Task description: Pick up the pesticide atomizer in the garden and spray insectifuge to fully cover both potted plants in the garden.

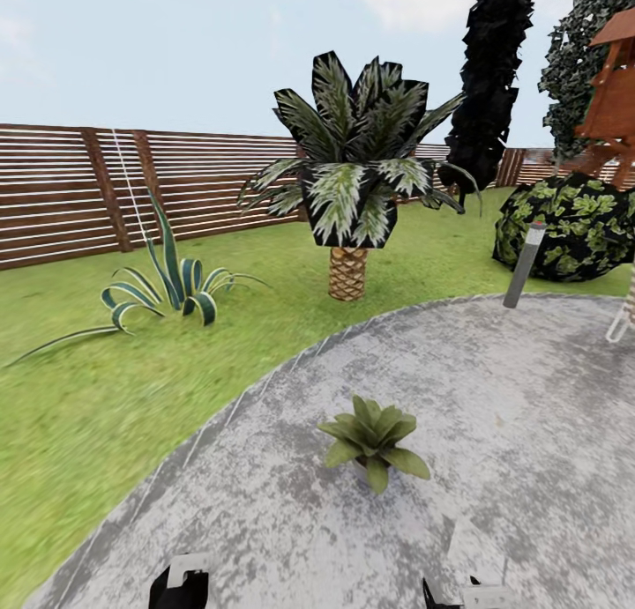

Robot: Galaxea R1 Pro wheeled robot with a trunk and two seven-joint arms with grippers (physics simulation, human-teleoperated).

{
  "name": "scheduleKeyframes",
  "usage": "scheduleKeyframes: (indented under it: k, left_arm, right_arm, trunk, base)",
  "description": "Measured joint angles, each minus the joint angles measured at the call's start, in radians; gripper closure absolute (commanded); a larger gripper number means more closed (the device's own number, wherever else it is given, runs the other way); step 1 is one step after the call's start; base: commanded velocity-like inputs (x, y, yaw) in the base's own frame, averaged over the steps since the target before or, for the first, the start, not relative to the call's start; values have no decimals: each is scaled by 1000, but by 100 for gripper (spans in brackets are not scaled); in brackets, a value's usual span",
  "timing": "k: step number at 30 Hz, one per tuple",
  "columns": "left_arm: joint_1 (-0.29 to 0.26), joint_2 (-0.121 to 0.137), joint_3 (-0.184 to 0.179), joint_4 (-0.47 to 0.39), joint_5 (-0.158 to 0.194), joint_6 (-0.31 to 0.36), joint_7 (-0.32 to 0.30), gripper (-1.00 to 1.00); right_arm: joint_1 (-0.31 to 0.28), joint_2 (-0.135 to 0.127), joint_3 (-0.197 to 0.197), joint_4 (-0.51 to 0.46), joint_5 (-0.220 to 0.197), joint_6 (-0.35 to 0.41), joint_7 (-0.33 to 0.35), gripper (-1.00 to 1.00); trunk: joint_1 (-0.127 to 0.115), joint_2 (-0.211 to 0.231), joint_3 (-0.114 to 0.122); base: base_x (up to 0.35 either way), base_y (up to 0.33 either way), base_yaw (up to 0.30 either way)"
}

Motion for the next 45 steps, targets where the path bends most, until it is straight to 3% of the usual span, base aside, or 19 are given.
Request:
scheduleKeyframes:
  k: [5, 6, 7, 11, 14, 17, 19, 23, 28, 33, 38, 42, 44, 45]
  left_arm:
    - [19, -14, -5, -29, 0, -1, -12, 100]
    - [20, -17, -12, -41, -9, 0, -14, 100]
    - [19, -7, -50, -56, -48, -1, -19, 100]
    - [18, -3, -54, -58, -51, -2, -18, 100]
    - [18, 13, -54, -58, -51, -2, -19, 100]
    - [18, 50, -53, -58, -50, -4, -21, 100]
    - [18, 56, -56, -58, -52, -3, -33, 100]
    - [17, 59, -59, -57, -63, 1, -99, 100]
    - [9, 61, -59, -57, -105, 4, -211, 100]
    - [6, 74, -58, -58, -155, 8, -288, 100]
    - [1, 92, -58, -67, -235, 11, -358, 100]
    - [-28, 95, -57, -108, -338, 31, -453, 100]
    - [-54, 95, -57, -126, -392, 68, -527, 100]
    - [-88, 95, -57, -146, -432, 131, -621, 100]
  right_arm:
    - [0, -3, -2, 0, 1, 0, -4, -100]
    - [0, -13, -4, 2, 0, 0, -5, -100]
    - [0, -60, -9, 34, -4, 2, -6, -100]
    - [0, -67, -8, 39, -3, 3, -6, -100]
    - [0, -68, -9, 39, -4, 3, -7, -100]
    - [0, -69, -10, 41, -6, 3, -8, -100]
    - [0, -69, -11, 40, -6, 3, -8, -100]
    - [0, -69, -11, 41, -6, 3, -8, -100]
    - [0, -66, -9, 40, -7, 3, -7, -100]
    - [0, -63, -6, 35, -6, 3, -5, -100]
    - [-1, -61, -1, 5, 0, 3, 3, -100]
    - [-2, -66, 44, -70, 60, 11, 46, -100]
    - [-15, -69, 77, -100, 148, 36, 123, -100]
    - [-71, -69, 97, -127, 262, 109, 255, -100]
  trunk:
    - [0, 0, 0]
    - [0, 0, 0]
    - [0, 0, 0]
    - [0, 0, -2]
    - [0, 0, -6]
    - [0, 0, -10]
    - [0, 0, -13]
    - [0, 0, -18]
    - [0, 0, -25]
    - [0, 0, -29]
    - [0, 0, -29]
    - [0, 0, -29]
    - [0, 0, -29]
    - [0, 0, -29]
  base:
    - [10, 8, 0]
    - [0, 0, 0]
    - [0, 0, 0]
    - [0, 0, -39]
    - [0, 0, -83]
    - [0, 0, -150]
    - [0, 0, -178]
    - [0, 0, -184]
    - [0, 0, -185]
    - [0, 0, -75]
    - [0, 0, -10]
    - [0, 0, -1]
    - [0, 0, 0]
    - [0, 0, 0]
